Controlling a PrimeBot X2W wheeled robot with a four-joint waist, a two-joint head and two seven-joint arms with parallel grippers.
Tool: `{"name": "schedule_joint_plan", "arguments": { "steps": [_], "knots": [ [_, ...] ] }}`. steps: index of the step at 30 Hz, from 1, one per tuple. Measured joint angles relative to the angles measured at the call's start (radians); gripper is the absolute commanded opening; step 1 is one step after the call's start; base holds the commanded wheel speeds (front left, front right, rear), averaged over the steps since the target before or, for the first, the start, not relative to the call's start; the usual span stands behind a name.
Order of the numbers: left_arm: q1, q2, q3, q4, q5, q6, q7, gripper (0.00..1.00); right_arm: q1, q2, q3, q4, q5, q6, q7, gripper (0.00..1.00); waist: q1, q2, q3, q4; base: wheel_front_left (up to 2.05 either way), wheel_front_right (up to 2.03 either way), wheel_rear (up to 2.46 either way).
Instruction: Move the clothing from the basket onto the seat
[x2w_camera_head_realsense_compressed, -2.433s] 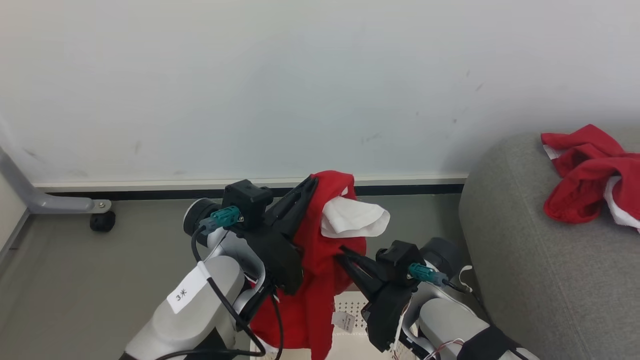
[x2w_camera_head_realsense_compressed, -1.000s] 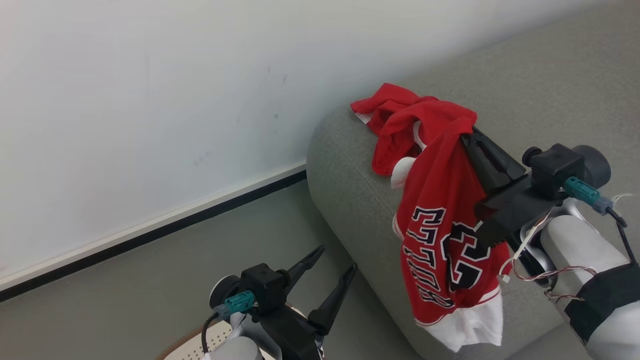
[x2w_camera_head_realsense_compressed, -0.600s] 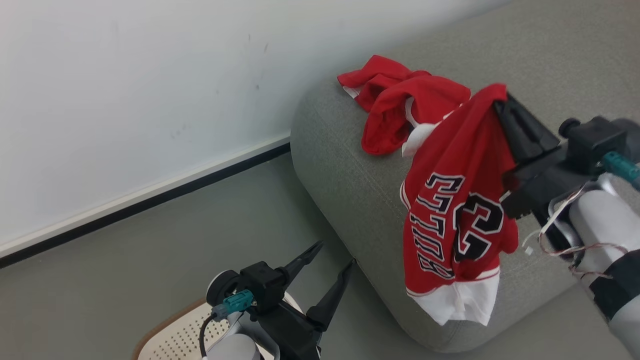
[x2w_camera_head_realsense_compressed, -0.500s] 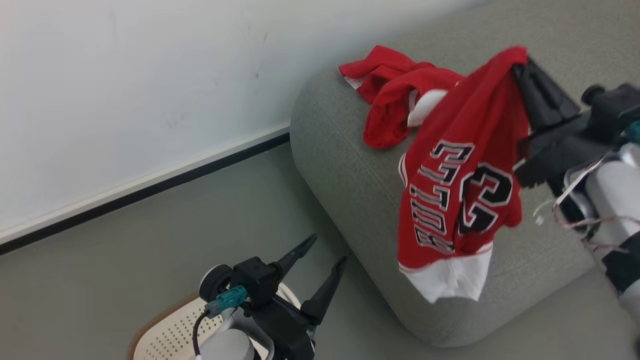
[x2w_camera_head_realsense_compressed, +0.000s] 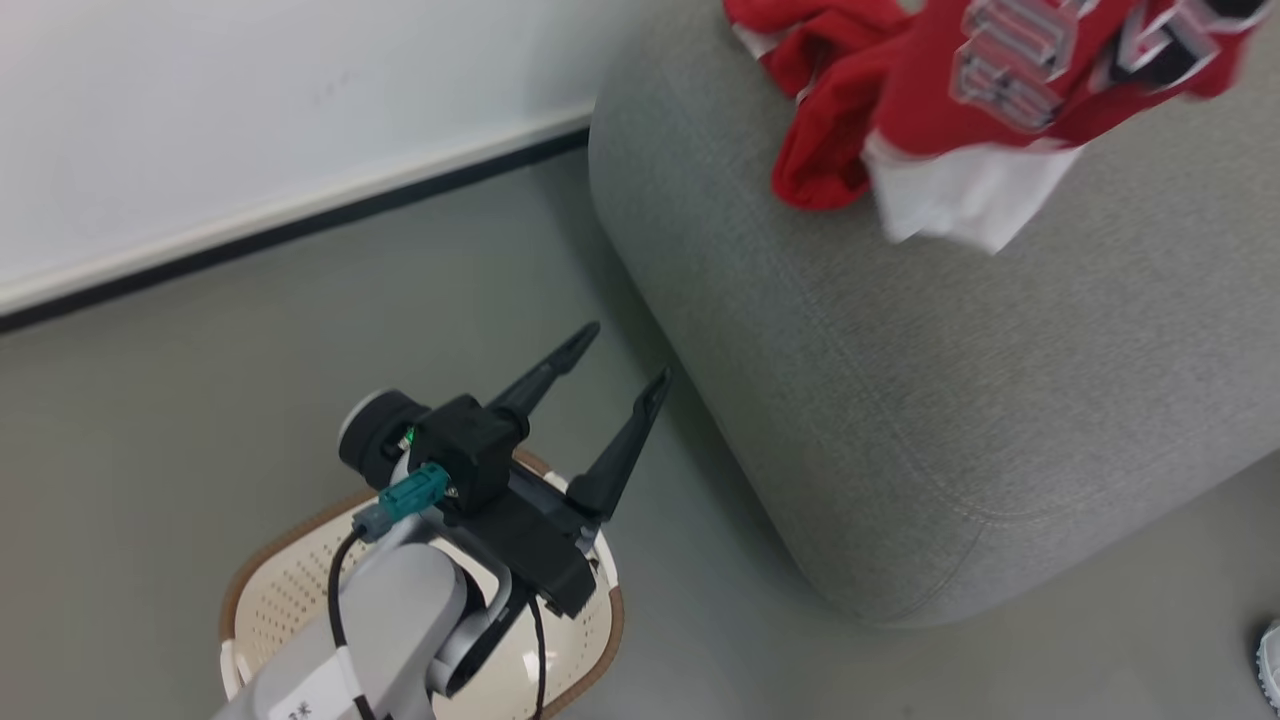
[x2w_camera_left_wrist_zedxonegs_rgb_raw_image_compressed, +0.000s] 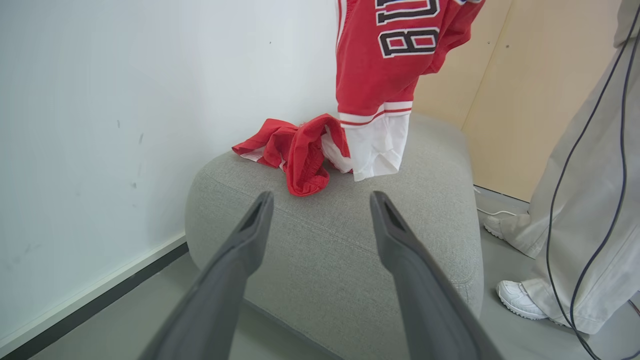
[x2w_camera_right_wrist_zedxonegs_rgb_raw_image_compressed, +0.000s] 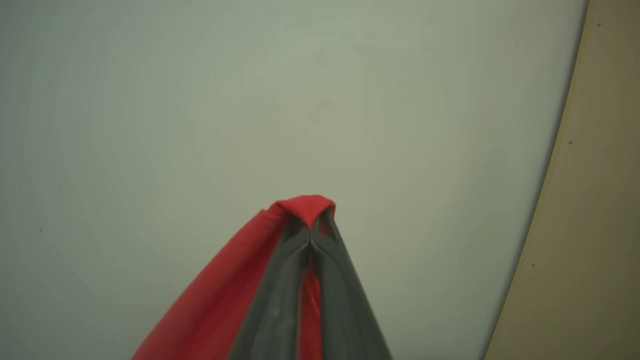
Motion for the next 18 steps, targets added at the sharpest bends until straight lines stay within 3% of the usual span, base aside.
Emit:
{"name": "schedule_joint_plan", "arguments": {
  "steps": [7, 18],
  "knots": [
    [-0.055, 0.027, 0.006, -0.053, 0.036, 0.009, 0.027, 1.0, -0.102, -0.082, -0.052, 0.072, -0.003, -0.02, 0.01, 0.0, 0.0, 0.0, 0.093, 0.036, 0.0, 0.0, 0.0],
    [-0.12, 0.038, 0.01, -0.119, 0.061, 0.019, 0.063, 1.0, -0.147, -0.081, -0.055, 0.179, -0.016, -0.037, 0.016, 0.0, 0.0, 0.0001, 0.221, 0.097, 0.0, 0.0, 0.0]
  ]
}}
